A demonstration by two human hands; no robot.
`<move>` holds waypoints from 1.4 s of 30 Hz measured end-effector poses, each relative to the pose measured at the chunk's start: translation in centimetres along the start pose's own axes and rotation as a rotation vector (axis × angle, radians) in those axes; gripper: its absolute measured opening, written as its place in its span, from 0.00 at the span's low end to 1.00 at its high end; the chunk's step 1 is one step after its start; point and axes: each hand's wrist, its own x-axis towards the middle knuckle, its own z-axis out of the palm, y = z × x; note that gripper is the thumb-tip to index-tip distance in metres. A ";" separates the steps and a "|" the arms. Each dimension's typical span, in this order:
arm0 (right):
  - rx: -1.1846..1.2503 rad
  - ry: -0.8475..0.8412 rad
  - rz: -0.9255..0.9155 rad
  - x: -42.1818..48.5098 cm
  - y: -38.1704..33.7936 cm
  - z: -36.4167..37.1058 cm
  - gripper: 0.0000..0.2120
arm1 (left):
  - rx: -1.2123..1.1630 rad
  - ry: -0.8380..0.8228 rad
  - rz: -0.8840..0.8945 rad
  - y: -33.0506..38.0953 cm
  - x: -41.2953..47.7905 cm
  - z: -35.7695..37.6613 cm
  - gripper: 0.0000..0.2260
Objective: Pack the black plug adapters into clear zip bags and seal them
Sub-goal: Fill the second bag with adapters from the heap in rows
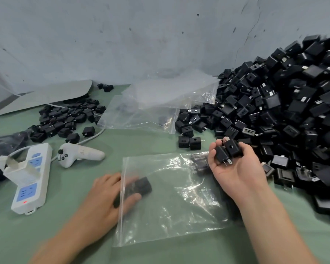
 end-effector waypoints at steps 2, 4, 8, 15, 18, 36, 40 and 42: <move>0.006 0.005 -0.008 0.2 0.0 0.0 0.15 | 0.069 -0.047 0.057 -0.2 0.7 -0.1 0.22; 0.009 0.013 -0.007 0.3 0.1 0.0 0.15 | 0.110 -0.098 0.095 0.1 1.7 -0.1 0.22; 0.041 0.030 0.003 0.5 -0.1 -0.2 0.16 | 0.093 -0.182 0.248 2.0 3.8 0.5 0.20; 0.089 0.034 0.015 0.8 -0.3 -0.5 0.15 | -0.185 -0.341 0.291 6.7 7.4 2.1 0.17; 0.101 0.022 0.019 0.8 -0.4 -0.6 0.14 | -0.307 -0.369 0.237 8.3 7.8 2.2 0.16; 0.168 0.029 0.059 0.5 -0.8 -0.5 0.15 | -0.519 -0.351 0.180 9.1 9.9 4.9 0.14; 0.161 0.009 0.070 0.2 -0.8 -0.4 0.15 | -0.500 -0.312 0.089 7.9 8.6 3.7 0.07; 0.131 -0.008 0.073 0.0 -0.8 -0.3 0.16 | -0.514 -0.151 -0.011 6.5 7.1 2.3 0.02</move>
